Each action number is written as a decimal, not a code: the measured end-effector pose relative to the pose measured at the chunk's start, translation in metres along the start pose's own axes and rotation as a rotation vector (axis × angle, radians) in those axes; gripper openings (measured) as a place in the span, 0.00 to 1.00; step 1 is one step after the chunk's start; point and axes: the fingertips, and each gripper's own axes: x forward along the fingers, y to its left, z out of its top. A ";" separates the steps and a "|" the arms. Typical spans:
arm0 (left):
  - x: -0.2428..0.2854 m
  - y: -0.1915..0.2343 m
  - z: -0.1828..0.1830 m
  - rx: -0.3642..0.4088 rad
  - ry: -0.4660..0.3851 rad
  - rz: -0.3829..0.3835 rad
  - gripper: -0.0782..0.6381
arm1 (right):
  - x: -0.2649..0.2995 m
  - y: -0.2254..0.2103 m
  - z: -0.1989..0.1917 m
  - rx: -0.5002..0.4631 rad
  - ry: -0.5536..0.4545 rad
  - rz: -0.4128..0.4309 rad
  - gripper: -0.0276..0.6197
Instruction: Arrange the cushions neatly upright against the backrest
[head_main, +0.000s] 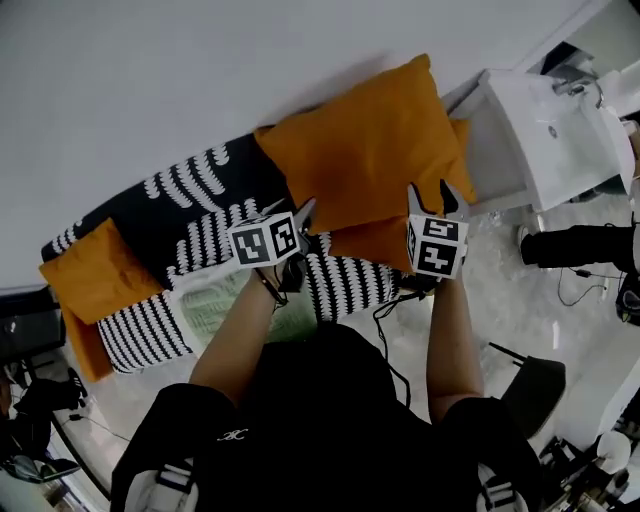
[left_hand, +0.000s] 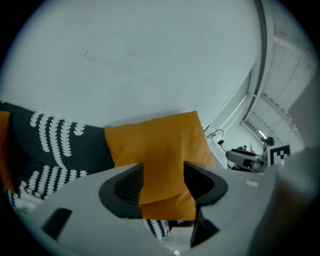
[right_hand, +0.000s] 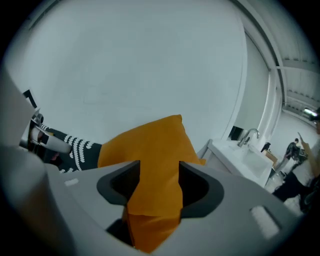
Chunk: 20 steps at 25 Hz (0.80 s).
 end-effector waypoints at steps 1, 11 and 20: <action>0.012 0.012 0.000 -0.015 -0.001 0.018 0.47 | 0.015 -0.004 0.000 -0.015 0.016 0.011 0.44; 0.116 0.097 0.006 -0.101 0.006 0.119 0.59 | 0.135 -0.054 0.028 -0.164 0.090 -0.016 0.49; 0.172 0.102 0.004 -0.114 0.053 0.128 0.52 | 0.194 -0.064 -0.004 -0.089 0.203 0.012 0.38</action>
